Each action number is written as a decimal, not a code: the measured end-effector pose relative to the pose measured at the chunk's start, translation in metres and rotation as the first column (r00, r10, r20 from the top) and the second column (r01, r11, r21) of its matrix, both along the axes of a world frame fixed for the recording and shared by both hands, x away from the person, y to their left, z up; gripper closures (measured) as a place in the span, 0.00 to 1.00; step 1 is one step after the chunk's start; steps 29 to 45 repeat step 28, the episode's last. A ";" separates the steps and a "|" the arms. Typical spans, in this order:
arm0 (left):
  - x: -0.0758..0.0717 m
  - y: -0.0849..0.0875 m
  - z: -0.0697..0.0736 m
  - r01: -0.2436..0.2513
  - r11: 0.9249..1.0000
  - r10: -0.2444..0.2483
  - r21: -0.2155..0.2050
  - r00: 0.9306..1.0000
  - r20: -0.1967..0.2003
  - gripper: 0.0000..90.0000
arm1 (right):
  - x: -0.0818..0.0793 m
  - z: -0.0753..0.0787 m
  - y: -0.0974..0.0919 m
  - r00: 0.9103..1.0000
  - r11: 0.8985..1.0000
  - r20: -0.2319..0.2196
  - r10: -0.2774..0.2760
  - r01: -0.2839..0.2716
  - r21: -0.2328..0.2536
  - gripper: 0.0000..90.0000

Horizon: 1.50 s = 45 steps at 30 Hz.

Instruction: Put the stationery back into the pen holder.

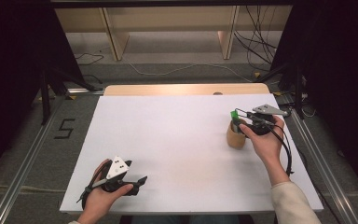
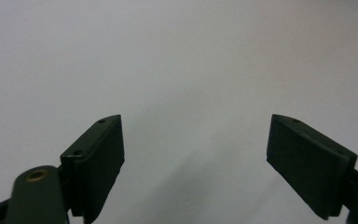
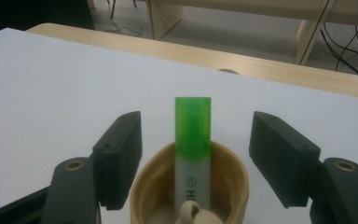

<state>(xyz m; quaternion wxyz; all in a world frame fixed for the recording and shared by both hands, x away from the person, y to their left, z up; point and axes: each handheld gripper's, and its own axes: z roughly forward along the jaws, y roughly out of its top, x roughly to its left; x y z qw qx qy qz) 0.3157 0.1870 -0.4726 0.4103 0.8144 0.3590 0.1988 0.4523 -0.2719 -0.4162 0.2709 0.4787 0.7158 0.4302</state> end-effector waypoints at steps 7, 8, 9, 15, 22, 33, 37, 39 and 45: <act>0.000 0.001 0.000 0.000 1.000 0.000 0.002 1.000 0.000 0.21 | -0.005 0.003 0.001 1.000 1.000 -0.009 0.011 -0.011 -0.004 0.38; 0.000 0.001 0.000 0.000 1.000 0.000 0.002 1.000 0.000 0.21 | -0.006 0.003 0.001 1.000 1.000 -0.009 0.012 -0.012 -0.005 0.38; 0.000 0.001 0.000 0.000 1.000 0.000 0.002 1.000 0.001 0.21 | -0.007 0.004 0.001 1.000 1.000 -0.003 0.014 -0.014 -0.010 0.38; 0.000 0.000 0.000 0.000 1.000 0.000 0.001 1.000 0.001 0.21 | -0.024 0.005 -0.002 1.000 0.999 0.000 0.029 -0.029 0.021 0.35; -0.001 0.000 0.000 0.001 1.000 -0.001 0.003 1.000 0.001 0.21 | -0.057 -0.003 -0.013 0.998 0.997 0.016 0.055 -0.056 0.058 0.34; -0.001 -0.002 0.000 0.006 1.000 -0.006 0.007 1.000 -0.002 0.21 | -0.119 -0.046 -0.014 0.978 0.972 -0.020 0.205 -0.201 0.124 0.34; -0.001 -0.002 0.000 0.006 1.000 -0.006 0.007 1.000 -0.002 0.21 | -0.119 -0.046 -0.014 0.978 0.972 -0.020 0.205 -0.201 0.124 0.34; -0.001 -0.002 0.000 0.006 1.000 -0.006 0.007 1.000 -0.002 0.21 | -0.119 -0.046 -0.014 0.978 0.972 -0.020 0.205 -0.201 0.124 0.34; -0.001 -0.002 0.000 0.006 1.000 -0.006 0.007 1.000 -0.002 0.21 | -0.119 -0.046 -0.014 0.978 0.972 -0.020 0.205 -0.201 0.124 0.34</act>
